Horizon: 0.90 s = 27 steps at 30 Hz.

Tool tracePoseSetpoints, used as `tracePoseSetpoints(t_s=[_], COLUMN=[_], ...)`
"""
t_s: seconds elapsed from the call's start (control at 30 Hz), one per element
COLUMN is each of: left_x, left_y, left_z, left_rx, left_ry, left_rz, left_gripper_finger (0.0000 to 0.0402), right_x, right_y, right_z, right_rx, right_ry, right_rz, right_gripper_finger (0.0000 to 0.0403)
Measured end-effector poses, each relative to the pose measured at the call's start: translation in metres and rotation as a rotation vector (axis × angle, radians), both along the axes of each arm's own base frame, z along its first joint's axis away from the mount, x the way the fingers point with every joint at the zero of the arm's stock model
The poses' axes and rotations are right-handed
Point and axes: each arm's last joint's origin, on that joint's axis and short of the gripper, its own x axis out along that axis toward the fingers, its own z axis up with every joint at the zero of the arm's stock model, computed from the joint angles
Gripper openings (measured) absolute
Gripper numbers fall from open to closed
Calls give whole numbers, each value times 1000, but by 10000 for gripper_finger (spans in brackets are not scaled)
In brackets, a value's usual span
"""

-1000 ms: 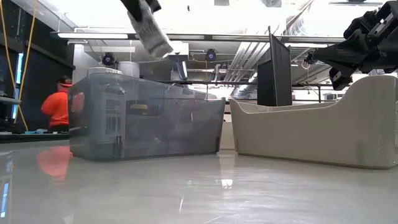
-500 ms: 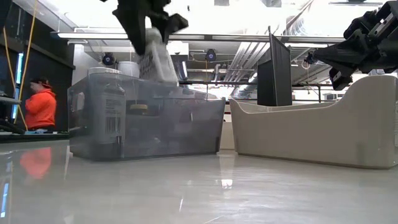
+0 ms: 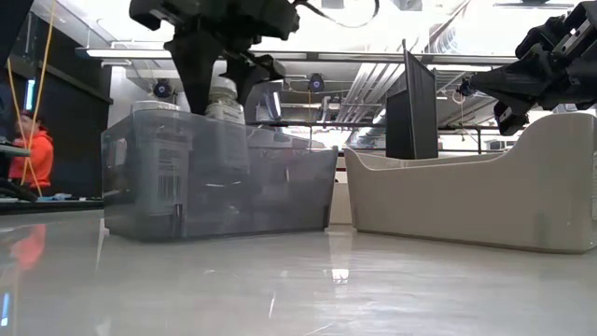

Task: Sort spices by type
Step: Put the white seasoning bottle into the black bin

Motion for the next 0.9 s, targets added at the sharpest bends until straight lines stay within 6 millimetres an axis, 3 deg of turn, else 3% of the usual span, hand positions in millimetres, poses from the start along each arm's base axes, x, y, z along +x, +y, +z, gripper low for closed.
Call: tracePoseSetpoints(t_s=[0.2,0.9], left_x=[-2,-8], left_y=[-2,-32], left_z=[0,0], left_rx=[8,13], left_ry=[12,27], left_rz=[97,148], left_gripper_finger=[173,173], right_x=[0,0], right_y=[0,0], right_z=[0,0], right_rx=[0,0], right_ry=[1,1], right_rz=[0,0], right_gripper_finger=[1,1])
